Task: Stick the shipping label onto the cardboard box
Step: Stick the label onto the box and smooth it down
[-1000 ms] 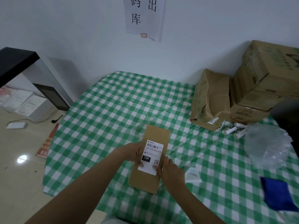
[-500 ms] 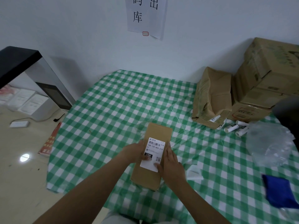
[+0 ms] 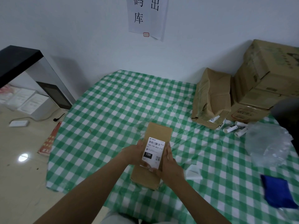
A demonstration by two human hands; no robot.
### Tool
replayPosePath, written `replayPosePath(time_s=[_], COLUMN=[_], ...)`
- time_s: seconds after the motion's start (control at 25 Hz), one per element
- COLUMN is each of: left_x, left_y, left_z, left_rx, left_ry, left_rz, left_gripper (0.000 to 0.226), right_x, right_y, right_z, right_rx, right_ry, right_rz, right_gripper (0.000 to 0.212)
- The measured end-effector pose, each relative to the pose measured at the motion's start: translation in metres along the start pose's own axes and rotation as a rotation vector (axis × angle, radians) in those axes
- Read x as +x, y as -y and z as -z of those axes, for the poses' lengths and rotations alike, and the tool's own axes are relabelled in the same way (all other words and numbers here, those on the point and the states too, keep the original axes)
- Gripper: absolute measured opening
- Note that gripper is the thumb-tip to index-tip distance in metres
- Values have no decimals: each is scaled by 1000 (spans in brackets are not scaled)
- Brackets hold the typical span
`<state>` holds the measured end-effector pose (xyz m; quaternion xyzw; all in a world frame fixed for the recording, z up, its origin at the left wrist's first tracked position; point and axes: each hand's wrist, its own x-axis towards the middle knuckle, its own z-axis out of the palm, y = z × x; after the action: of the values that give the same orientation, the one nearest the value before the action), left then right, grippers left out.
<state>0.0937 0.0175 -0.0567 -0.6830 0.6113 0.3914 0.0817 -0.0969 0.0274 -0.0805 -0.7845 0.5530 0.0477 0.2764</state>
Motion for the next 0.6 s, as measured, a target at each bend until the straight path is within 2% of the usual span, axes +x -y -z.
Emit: replayPosePath(time_s=[0.28,0.6], left_x=[0,2], left_y=[-1,4], left_z=[0,17], left_rx=[3,-75], left_ry=[22,122], left_rz=[17,34], left_gripper=[112,94], right_x=[2,8], right_y=[0,-13], right_z=[0,3], right_rx=[69,61], right_ry=[18,81], right_rz=[-7,19], right_gripper=[123,116])
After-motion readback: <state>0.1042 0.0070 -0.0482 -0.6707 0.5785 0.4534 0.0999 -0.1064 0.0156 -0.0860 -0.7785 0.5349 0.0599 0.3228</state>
